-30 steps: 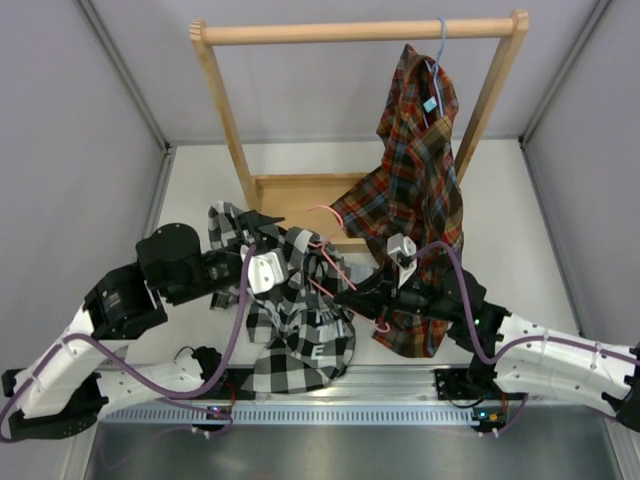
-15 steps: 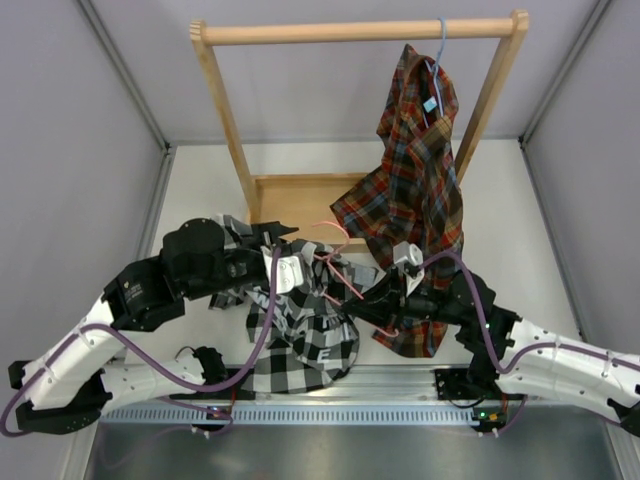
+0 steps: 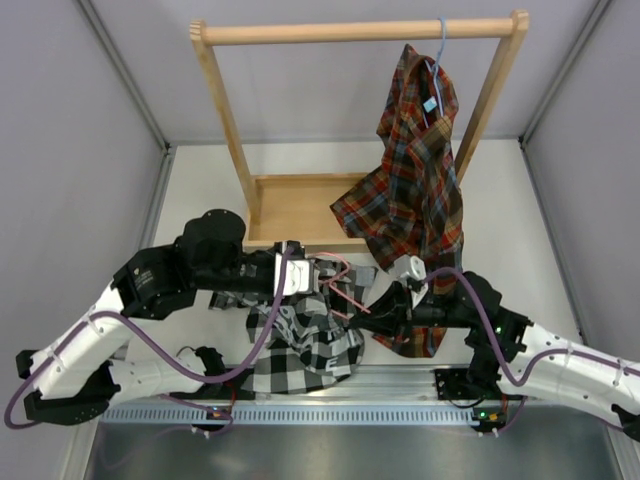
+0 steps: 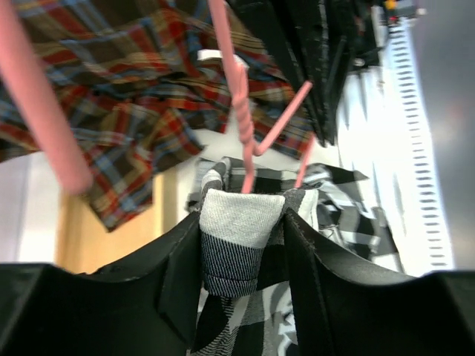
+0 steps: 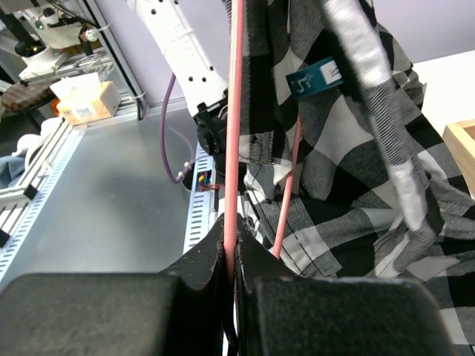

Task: Place the shirt on the hanger

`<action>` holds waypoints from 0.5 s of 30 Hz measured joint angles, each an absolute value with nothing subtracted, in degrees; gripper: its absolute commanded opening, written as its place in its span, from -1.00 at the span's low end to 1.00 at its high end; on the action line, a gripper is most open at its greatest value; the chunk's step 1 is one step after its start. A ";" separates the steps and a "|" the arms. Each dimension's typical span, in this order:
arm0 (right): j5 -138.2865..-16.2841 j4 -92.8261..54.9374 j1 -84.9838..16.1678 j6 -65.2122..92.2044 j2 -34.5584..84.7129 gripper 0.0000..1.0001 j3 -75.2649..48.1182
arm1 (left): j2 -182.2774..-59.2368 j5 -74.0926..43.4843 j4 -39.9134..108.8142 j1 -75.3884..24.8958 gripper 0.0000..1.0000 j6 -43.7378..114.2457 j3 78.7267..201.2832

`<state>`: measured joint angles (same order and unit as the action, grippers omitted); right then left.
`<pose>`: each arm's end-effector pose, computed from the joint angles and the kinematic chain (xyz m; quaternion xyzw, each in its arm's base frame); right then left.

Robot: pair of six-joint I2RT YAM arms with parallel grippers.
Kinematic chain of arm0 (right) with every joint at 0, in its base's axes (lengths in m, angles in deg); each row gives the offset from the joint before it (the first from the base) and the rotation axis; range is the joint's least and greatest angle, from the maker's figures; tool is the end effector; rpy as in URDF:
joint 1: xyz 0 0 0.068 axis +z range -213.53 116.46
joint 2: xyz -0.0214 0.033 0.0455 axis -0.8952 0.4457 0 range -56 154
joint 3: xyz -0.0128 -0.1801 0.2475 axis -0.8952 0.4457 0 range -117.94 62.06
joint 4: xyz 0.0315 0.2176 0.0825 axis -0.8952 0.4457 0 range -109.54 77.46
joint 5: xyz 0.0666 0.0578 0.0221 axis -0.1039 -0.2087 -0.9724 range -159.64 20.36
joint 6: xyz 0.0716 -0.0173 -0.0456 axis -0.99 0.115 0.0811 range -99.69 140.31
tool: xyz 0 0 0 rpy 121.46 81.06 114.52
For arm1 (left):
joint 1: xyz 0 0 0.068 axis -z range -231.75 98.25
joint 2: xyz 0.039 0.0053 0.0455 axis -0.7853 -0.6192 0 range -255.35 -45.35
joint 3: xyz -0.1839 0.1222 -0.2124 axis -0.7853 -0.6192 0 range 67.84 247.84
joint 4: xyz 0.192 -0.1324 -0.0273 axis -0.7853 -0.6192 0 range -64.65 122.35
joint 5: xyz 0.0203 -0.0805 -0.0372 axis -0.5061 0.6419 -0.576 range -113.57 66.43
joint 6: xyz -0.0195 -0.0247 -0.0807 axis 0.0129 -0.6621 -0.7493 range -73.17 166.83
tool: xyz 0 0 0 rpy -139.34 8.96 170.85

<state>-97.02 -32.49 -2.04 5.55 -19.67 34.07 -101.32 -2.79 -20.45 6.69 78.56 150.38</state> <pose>0.0378 0.1432 0.3297 -0.4210 0.5358 0.5671 0.4627 0.0555 -0.1422 0.4471 0.6586 0.5222 -0.2690 0.4703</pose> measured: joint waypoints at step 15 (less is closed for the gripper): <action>-101.26 -25.26 -2.00 8.91 -21.33 -1.00 31.58 | -104.14 6.52 -26.83 6.69 -0.69 72.46 153.64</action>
<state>-101.26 -25.26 -2.00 8.91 -21.33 31.58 -104.14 6.52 -26.83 6.69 72.46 153.64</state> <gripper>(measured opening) 0.003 0.244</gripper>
